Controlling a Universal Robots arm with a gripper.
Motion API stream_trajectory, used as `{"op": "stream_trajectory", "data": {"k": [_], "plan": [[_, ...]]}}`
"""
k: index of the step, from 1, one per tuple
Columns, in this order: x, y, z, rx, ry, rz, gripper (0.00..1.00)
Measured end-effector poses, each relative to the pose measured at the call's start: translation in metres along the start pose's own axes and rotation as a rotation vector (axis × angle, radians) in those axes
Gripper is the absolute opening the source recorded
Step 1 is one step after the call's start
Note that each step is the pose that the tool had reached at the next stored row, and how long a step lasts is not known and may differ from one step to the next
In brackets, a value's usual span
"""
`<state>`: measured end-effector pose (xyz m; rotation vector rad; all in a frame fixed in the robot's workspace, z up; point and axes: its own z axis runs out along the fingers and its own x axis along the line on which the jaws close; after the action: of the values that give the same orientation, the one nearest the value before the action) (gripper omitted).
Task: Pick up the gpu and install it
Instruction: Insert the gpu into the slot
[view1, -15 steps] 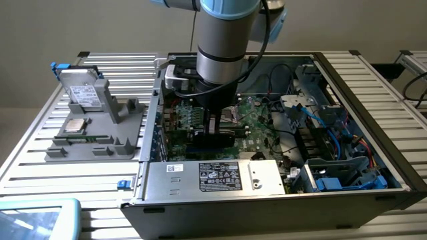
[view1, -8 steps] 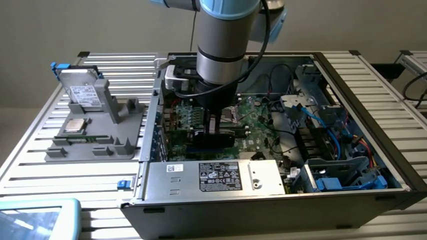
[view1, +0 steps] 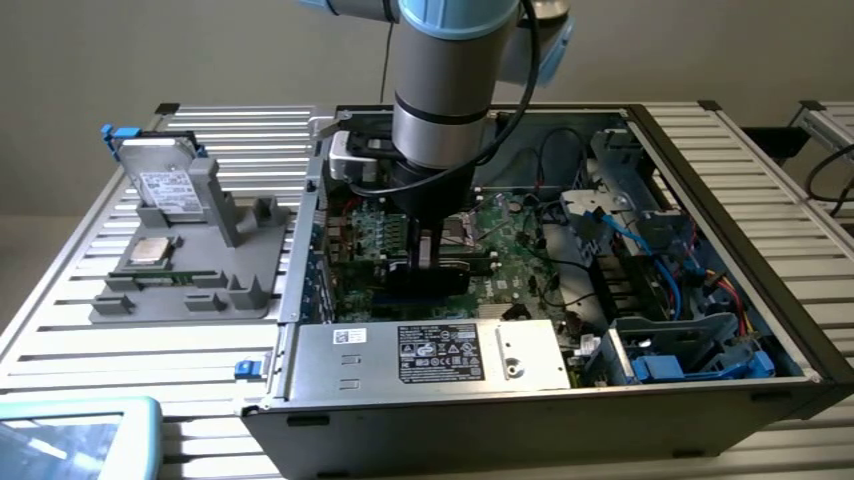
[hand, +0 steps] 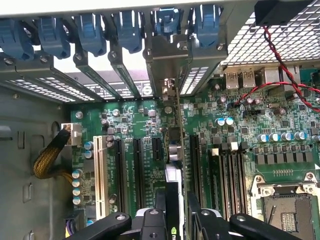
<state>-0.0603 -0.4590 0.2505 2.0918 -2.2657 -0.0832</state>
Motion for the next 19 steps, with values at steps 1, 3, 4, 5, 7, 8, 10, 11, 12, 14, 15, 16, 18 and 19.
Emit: {"op": "stream_trajectory", "data": {"k": [1,3,4,5,7,8,10,11,12,14,15,16,18,19], "plan": [[0.0000,0.0000,0.0000,0.0000,-0.0001,0.000,0.27],[0.0000,0.0001,0.0000,0.0000,0.0000,0.000,0.27],[0.0000,0.0001,0.0000,0.0000,0.0000,0.000,0.27],[-0.0001,0.0002,0.0000,0.0000,0.0000,0.000,0.27],[-0.0001,0.0002,0.0000,0.0000,0.0000,0.000,0.27],[-0.0001,0.0002,0.0000,0.0000,0.0001,0.000,0.27],[-0.0004,0.0003,0.0001,0.0003,0.0004,0.000,0.27],[-0.0006,0.0004,0.0001,0.0005,0.0006,0.000,0.27],[-0.0008,0.0005,0.0001,0.0008,0.0008,0.000,0.27],[-0.0008,0.0006,0.0001,0.0010,0.0009,0.000,0.27],[-0.0008,0.0008,0.0001,0.0011,0.0008,0.000,0.27],[-0.0008,0.0009,0.0001,0.0012,0.0008,0.000,0.27],[-0.0012,0.0011,0.0001,0.0014,0.0010,-0.002,0.27],[-0.0012,0.0012,0.0001,0.0015,0.0011,-0.004,0.27]]}}
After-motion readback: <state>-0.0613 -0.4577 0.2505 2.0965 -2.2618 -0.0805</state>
